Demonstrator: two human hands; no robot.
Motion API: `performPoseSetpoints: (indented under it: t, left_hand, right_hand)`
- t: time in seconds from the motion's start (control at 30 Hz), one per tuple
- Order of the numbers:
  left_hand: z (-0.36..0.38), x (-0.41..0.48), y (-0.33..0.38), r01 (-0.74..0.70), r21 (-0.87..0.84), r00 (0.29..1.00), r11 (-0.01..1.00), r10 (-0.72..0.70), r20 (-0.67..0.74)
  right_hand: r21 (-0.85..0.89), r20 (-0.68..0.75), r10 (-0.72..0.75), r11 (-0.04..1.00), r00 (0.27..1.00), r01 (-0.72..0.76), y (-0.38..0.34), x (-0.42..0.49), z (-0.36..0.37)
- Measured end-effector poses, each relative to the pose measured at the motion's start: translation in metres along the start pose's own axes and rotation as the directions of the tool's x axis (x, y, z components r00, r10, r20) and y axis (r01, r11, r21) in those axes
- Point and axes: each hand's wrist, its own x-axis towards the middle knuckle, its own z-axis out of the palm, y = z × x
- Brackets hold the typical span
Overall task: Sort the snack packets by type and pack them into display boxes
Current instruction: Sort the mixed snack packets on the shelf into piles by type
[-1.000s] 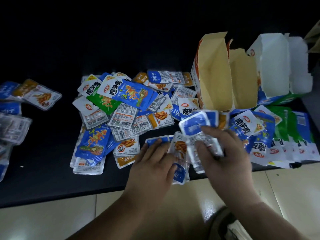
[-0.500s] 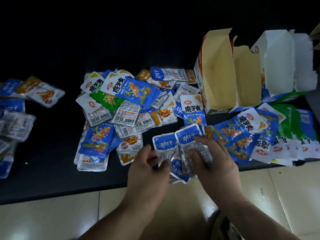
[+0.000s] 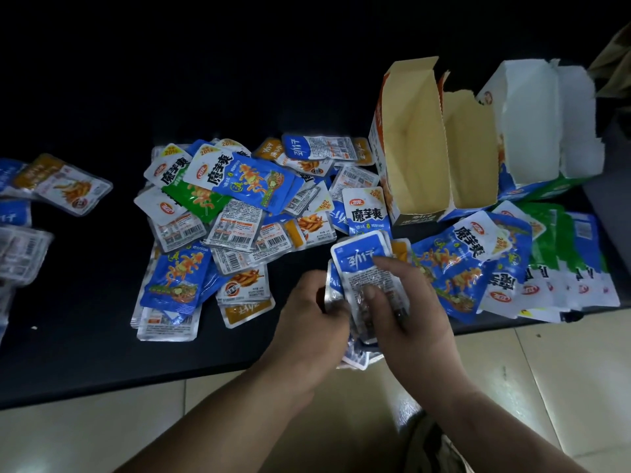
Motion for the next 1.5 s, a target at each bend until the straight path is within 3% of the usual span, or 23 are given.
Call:
performPoseSetpoints:
  t: [0.2, 0.47, 0.73, 0.9, 1.0, 1.27, 1.43, 1.5]
  left_hand:
    - [-0.004, -0.009, 0.001, -0.035, -0.084, 0.998, 0.996, 0.039, 0.054]
    - [-0.053, -0.009, 0.003, -0.164, -0.209, 0.958, 0.964, 0.105, -0.265]
    - [-0.092, -0.015, 0.008, -0.244, -0.358, 0.94, 0.901, 0.129, -0.317]
    - [-0.13, -0.025, 0.007, -0.287, -0.417, 0.943, 0.862, 0.177, -0.283]
    - [-0.162, -0.029, -0.001, -0.31, -0.411, 0.925, 0.857, 0.172, -0.339]
    - [-0.265, -0.025, -0.033, -0.299, -0.225, 0.839, 0.927, 0.143, -0.525]
    - [-0.314, -0.021, -0.039, -0.282, -0.001, 0.753, 0.959, 0.221, -0.619]
    - [-0.325, -0.022, -0.042, -0.247, 0.251, 0.715, 0.936, 0.35, -0.605]
  right_hand:
    - [0.214, 0.031, 0.066, 0.974, 0.997, -0.071, -0.014, 0.0, -0.008]
    - [0.316, -0.019, 0.116, 0.943, 0.993, -0.104, -0.037, 0.01, -0.003]
    - [0.346, 0.107, 0.054, 0.934, 0.993, -0.088, -0.079, 0.014, 0.042]
    - [0.341, 0.241, 0.022, 0.934, 0.97, -0.105, -0.113, 0.02, 0.079]
    - [0.285, 0.34, -0.031, 0.956, 0.94, -0.071, -0.139, 0.024, 0.109]
    - [0.083, 0.646, 0.012, 0.993, 0.763, -0.085, -0.197, 0.034, 0.216]
    - [0.121, 0.631, -0.027, 0.991, 0.776, -0.064, -0.209, 0.039, 0.27]
    - [0.085, 0.614, -0.02, 0.995, 0.789, -0.042, -0.202, 0.041, 0.285]
